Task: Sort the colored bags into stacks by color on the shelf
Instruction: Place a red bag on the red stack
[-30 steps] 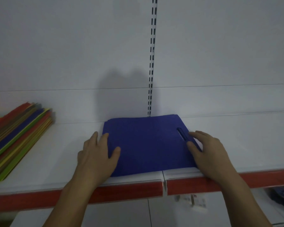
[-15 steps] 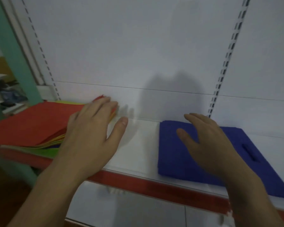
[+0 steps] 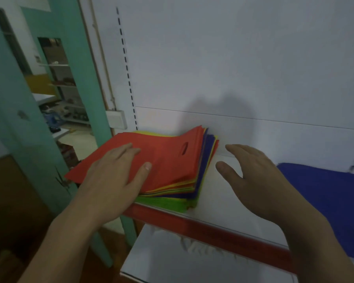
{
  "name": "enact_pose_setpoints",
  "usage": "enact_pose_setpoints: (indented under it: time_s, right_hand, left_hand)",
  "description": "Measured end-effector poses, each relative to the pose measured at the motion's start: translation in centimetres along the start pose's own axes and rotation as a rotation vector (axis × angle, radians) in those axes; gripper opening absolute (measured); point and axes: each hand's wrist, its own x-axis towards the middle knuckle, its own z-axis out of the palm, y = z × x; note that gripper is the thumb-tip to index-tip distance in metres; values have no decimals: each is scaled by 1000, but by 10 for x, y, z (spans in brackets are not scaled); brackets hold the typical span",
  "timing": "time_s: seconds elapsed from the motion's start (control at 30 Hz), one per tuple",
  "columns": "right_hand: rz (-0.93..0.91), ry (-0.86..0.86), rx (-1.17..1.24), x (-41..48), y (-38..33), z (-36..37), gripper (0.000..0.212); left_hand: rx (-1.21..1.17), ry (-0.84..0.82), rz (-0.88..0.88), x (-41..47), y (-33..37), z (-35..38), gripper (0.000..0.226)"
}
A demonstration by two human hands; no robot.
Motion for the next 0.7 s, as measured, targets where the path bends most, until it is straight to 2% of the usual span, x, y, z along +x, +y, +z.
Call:
enact_pose_setpoints:
  time_s: [0.1,0.2,0.37,0.47,0.6,0.7]
  right_hand:
    - [15,7,5,10,-26,16,70]
    - [82,-9,68,15,-47,29,63]
    - [221,137,285,25,-60,37,40]
    - [234,200,315,27,-61,32,30]
    - [221,292,304,24,-61,31,27]
    - [243,279,319,25,-58,36,24]
  left_hand:
    - [23,-70,-2,9,-40,8,89]
    - [39,-180,37,20,-68,24,95]
    - [16,-244,151,28,-60,48,101]
    - [-35,-278,219,31,-55,48,98]
    - [-40,-181,102,41,-84,42,97]
    - [-17,-223,53,45,-91,41,97]
